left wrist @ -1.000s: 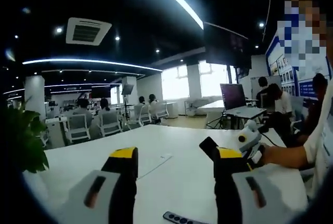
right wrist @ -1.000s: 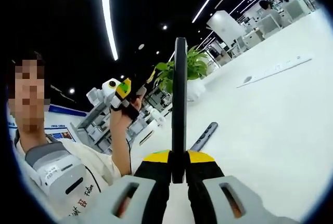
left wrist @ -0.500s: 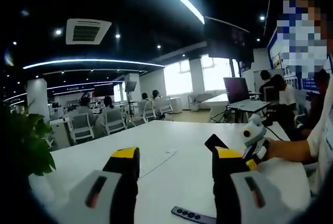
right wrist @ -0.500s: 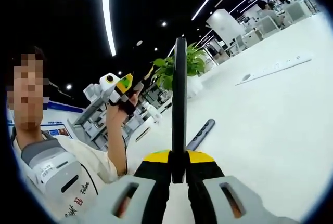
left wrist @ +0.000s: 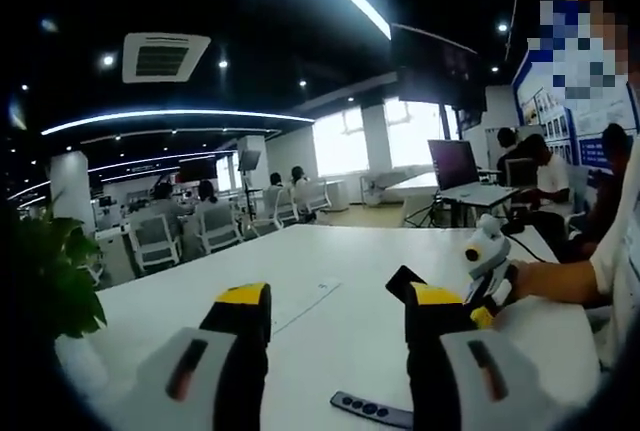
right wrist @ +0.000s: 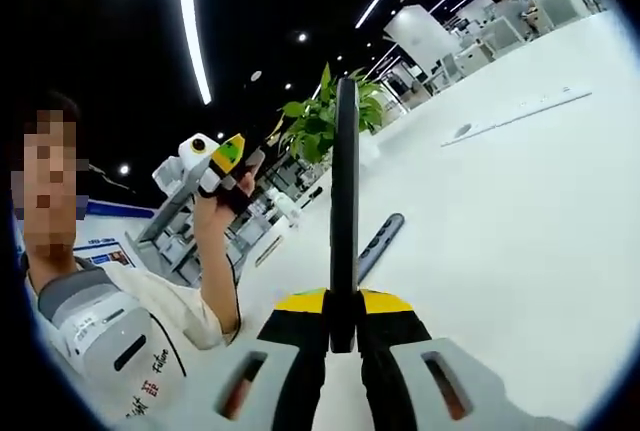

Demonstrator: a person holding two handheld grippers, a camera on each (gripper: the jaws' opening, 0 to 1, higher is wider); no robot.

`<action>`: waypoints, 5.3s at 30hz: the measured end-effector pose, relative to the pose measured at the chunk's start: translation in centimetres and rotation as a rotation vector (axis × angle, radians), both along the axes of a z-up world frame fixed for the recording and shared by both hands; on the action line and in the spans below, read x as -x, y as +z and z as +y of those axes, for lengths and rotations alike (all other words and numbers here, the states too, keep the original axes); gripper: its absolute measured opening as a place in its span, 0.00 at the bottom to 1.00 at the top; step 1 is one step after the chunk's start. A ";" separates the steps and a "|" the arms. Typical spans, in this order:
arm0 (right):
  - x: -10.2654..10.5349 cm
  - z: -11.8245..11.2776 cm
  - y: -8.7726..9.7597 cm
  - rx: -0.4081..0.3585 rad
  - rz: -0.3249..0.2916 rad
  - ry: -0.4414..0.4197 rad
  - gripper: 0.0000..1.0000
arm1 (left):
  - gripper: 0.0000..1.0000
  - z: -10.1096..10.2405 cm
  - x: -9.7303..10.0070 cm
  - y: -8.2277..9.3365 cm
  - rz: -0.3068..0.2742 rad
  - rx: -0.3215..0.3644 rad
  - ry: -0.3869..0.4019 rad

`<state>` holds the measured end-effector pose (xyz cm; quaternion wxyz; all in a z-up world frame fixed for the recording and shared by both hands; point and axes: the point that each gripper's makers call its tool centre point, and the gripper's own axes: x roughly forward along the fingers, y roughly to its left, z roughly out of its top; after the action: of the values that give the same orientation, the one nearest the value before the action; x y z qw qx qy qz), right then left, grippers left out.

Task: Pflip the remote and laser pointer to the front side, press the buttons, and align them neatly on the table

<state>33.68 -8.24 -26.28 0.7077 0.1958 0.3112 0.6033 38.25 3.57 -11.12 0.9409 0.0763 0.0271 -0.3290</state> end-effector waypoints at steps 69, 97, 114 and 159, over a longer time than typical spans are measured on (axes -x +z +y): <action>-2.4 -2.2 -4.6 0.277 0.009 -0.142 0.13 | 0.52 -0.4 0.1 -0.2 -0.003 -0.016 -0.004; -3.2 -2.5 -4.6 0.284 -0.051 -0.163 0.14 | 0.52 -1.2 0.2 -0.6 0.019 0.002 -0.038; -2.8 -2.4 -4.8 0.327 -0.160 -0.126 0.16 | 0.52 -1.6 0.5 -0.7 0.020 -0.004 -0.045; -1.7 -2.7 -4.2 0.287 -0.268 0.019 0.35 | 0.51 -1.0 1.0 0.7 -0.022 -0.019 -0.033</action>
<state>35.34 -10.95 -30.48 0.7577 0.0080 0.2987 0.5802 37.22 2.57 -10.37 0.9348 0.0892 0.0188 -0.3432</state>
